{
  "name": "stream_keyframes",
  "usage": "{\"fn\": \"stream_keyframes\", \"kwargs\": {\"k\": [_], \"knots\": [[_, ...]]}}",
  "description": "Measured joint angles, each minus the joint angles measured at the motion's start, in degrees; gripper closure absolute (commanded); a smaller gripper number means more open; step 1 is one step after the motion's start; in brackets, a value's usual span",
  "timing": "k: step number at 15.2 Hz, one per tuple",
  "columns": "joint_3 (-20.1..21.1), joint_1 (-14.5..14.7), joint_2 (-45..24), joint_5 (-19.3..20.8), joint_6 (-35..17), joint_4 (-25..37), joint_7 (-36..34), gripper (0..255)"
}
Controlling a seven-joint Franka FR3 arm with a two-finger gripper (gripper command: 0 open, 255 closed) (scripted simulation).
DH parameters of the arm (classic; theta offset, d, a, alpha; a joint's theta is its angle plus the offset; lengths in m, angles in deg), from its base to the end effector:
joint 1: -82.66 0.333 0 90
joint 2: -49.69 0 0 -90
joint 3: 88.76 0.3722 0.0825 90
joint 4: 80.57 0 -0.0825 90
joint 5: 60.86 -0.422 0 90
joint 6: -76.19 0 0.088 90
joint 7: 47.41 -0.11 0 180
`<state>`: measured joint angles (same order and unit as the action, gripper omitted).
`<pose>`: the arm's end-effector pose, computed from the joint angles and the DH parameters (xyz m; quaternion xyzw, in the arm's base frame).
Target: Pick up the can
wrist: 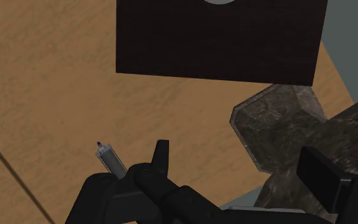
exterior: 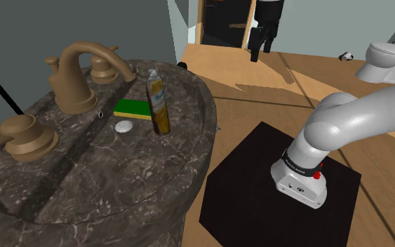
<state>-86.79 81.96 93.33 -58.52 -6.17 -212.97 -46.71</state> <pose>0.2982 0.0059 0.6318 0.9979 0.0102 -0.0559 0.0322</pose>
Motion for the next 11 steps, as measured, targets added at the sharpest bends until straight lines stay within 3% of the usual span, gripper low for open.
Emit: {"fn": "stream_keyframes", "kwargs": {"k": [11], "knots": [[7.0,5.1,-12.3,-4.6,-4.7,8.7,-1.5,0]]}}
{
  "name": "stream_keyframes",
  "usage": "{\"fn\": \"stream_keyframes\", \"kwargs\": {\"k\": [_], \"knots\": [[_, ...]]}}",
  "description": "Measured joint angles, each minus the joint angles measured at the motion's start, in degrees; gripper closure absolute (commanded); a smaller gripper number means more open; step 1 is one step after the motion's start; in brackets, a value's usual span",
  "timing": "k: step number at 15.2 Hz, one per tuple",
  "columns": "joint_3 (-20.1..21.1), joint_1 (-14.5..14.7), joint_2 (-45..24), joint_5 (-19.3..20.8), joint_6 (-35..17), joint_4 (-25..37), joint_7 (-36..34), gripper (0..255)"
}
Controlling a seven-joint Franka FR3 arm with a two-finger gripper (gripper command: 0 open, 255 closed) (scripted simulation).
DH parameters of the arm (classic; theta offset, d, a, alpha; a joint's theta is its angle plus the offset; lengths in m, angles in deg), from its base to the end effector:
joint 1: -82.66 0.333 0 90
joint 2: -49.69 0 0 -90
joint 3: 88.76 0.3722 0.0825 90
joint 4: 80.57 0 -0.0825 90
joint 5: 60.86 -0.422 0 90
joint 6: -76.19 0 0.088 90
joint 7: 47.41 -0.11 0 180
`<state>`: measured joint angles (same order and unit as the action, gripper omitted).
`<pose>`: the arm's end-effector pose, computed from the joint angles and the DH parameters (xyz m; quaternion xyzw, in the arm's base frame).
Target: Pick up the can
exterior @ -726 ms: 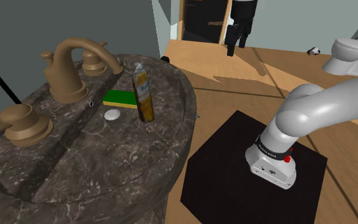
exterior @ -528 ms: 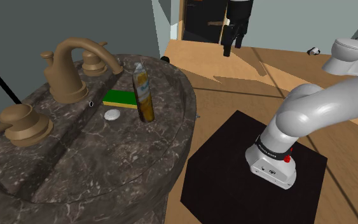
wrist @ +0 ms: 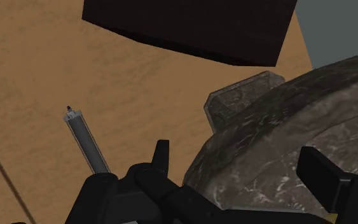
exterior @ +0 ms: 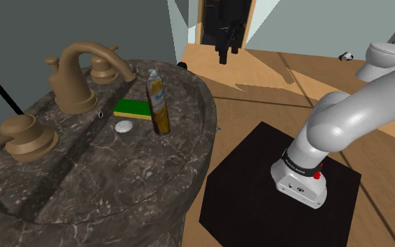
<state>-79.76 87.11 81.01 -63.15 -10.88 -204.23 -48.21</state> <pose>0.3665 0.1091 0.6380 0.9939 0.0969 -0.0460 0.0260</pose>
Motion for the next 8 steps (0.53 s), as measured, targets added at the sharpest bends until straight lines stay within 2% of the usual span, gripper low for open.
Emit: {"fn": "stream_keyframes", "kwargs": {"k": [8], "knots": [[6.6,3.9,-11.2,-1.7,-1.8,10.7,-1.9,0]]}}
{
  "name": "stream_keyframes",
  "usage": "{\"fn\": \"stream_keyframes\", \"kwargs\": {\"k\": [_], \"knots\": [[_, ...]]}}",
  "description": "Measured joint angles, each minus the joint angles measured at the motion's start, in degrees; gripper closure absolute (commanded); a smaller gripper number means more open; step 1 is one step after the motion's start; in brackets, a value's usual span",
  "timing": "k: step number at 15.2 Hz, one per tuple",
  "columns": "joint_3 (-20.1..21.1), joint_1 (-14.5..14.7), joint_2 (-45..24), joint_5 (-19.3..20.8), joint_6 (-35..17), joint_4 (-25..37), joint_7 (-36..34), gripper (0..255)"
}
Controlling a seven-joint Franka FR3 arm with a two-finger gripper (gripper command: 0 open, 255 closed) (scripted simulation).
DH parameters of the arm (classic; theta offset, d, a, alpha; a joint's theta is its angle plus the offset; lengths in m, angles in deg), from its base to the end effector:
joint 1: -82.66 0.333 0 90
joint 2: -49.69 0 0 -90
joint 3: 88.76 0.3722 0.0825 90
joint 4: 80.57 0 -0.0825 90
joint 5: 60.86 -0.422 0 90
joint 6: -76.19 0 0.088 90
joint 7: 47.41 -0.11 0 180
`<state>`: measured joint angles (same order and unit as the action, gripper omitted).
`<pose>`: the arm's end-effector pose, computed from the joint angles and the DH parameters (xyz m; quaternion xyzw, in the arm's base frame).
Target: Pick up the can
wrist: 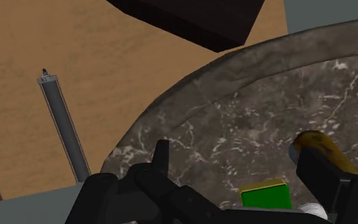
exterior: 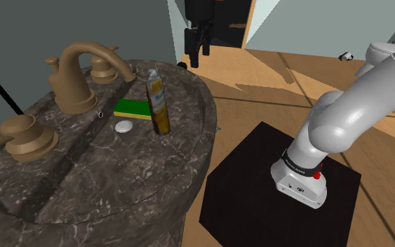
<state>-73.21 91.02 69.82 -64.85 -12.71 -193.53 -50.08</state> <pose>0.4080 0.2135 0.6494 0.9839 0.1738 -0.0366 0.0200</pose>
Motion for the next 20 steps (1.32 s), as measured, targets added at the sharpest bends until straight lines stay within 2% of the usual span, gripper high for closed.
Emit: {"fn": "stream_keyframes", "kwargs": {"k": [6,12,20], "knots": [[4.7,2.6,-9.3,1.0,-0.1,10.0,-1.4,0],[9.5,6.1,-19.3,3.7,1.0,21.3,-3.9,0],[9.8,6.4,-18.8,3.5,-4.7,15.4,-3.9,0]]}}
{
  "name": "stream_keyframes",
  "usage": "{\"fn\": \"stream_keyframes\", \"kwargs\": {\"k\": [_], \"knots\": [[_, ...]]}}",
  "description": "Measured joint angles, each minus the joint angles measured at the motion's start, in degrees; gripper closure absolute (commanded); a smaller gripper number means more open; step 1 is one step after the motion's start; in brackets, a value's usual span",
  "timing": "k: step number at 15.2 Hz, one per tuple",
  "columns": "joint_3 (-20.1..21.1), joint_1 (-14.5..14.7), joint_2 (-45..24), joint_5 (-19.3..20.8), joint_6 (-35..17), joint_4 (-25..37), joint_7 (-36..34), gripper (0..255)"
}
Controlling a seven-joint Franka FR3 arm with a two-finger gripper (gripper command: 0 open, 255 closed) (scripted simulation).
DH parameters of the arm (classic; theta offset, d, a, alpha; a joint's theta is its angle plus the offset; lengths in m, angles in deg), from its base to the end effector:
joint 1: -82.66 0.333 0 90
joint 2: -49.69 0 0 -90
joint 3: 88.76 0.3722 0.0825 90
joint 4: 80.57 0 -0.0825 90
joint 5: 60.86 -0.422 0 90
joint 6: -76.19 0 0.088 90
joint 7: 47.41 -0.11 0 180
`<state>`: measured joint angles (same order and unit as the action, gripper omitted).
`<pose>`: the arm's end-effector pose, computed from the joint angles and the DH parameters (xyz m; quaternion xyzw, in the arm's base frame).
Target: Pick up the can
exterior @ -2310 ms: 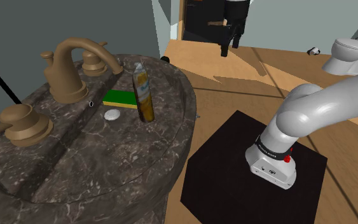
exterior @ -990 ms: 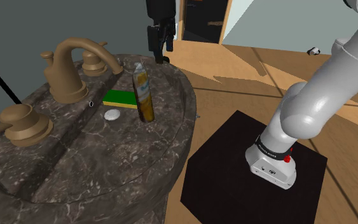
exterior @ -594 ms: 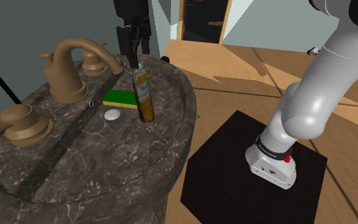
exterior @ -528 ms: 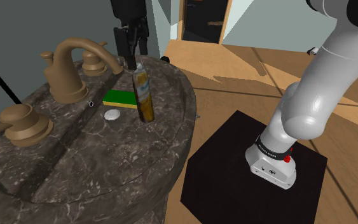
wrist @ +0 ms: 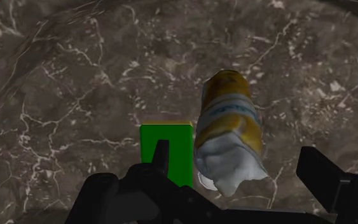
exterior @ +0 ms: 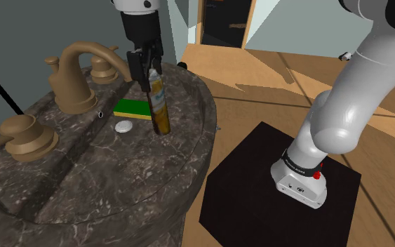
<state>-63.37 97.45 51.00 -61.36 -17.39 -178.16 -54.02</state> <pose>0.4452 0.3808 0.6275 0.9573 0.2882 -0.0224 0.0103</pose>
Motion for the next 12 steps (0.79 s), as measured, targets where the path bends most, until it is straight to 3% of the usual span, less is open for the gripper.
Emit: {"fn": "stream_keyframes", "kwargs": {"k": [1,12], "knots": [[-0.1,0.0,0.2,-0.1,-0.3,-0.4,0.1,255],[-0.1,-0.1,0.2,-0.1,-0.2,-0.3,0.2,255]]}}
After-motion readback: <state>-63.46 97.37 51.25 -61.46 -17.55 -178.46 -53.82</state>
